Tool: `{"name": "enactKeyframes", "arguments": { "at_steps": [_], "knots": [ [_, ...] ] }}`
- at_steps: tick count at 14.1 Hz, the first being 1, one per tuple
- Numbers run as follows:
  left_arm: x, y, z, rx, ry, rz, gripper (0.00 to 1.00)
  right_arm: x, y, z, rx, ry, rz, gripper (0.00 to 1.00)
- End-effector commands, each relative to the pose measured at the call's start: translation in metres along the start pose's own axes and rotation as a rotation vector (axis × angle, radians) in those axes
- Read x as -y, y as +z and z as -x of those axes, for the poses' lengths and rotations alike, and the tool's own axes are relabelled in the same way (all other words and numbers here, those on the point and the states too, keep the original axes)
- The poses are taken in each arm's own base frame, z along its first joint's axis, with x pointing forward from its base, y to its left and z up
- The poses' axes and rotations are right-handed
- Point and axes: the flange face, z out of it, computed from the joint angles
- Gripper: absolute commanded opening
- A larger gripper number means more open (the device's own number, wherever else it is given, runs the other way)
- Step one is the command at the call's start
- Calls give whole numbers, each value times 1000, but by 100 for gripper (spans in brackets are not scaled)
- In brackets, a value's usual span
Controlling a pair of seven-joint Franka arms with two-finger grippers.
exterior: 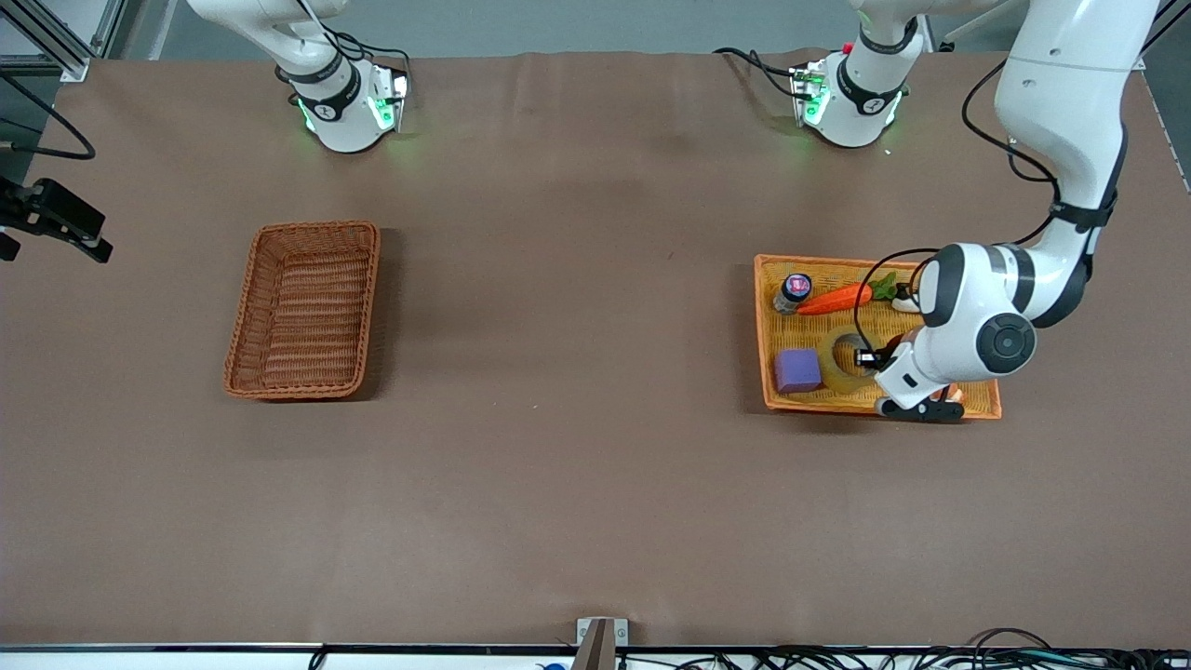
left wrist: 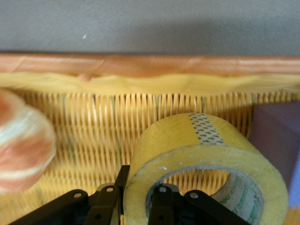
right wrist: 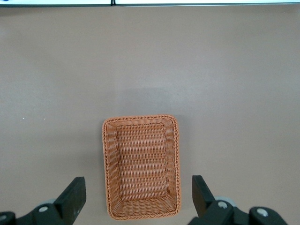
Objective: Move tape to another basket
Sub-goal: 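Lift the tape roll with the left gripper and carry it toward the wicker basket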
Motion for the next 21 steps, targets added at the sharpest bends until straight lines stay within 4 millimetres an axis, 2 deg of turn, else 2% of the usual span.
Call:
{"name": "enactKeyframes", "arguments": {
  "at_steps": [1, 4, 6, 7, 10, 12, 13, 14, 16, 18, 20, 21],
  "knots": [
    [-5, -64, 20, -4, 11, -30, 0, -4, -2, -2, 2, -6, 1, 100],
    [-37, -136, 8, -12, 54, -23, 0, -4, -2, -2, 2, -6, 1, 100],
    [-73, -160, 0, -27, 42, -15, 0, -4, -2, -2, 2, -5, 1, 100],
    [-96, -160, -4, -35, 26, -17, 0, -4, -2, -2, 2, -5, 1, 100],
    [-189, -138, -18, -36, 57, -26, 0, -4, -2, -2, 2, -5, 1, 100],
    [-256, -123, -21, -42, 100, -18, 0, -4, -2, -2, 2, -5, 1, 100],
    [-282, -118, -20, -47, 73, -12, 0, -4, -2, -2, 2, -5, 1, 100],
    [-315, -107, -19, -48, 33, 3, 0, -5, -2, -2, 0, -3, 2, 100],
    [-369, -84, -22, -44, -32, 79, 0, -5, -2, -2, 0, -3, 2, 100],
    [-407, -58, -18, -54, -97, 144, 0, -9, -1, -2, 2, 9, -1, 100],
    [-446, -10, -8, -65, -126, 155, 1, -25, 7, -6, 1, 39, -3, 100],
    [-452, 2, -7, -67, -121, 149, 1, -25, 8, -11, -17, 40, -2, 100]
  ]
}}
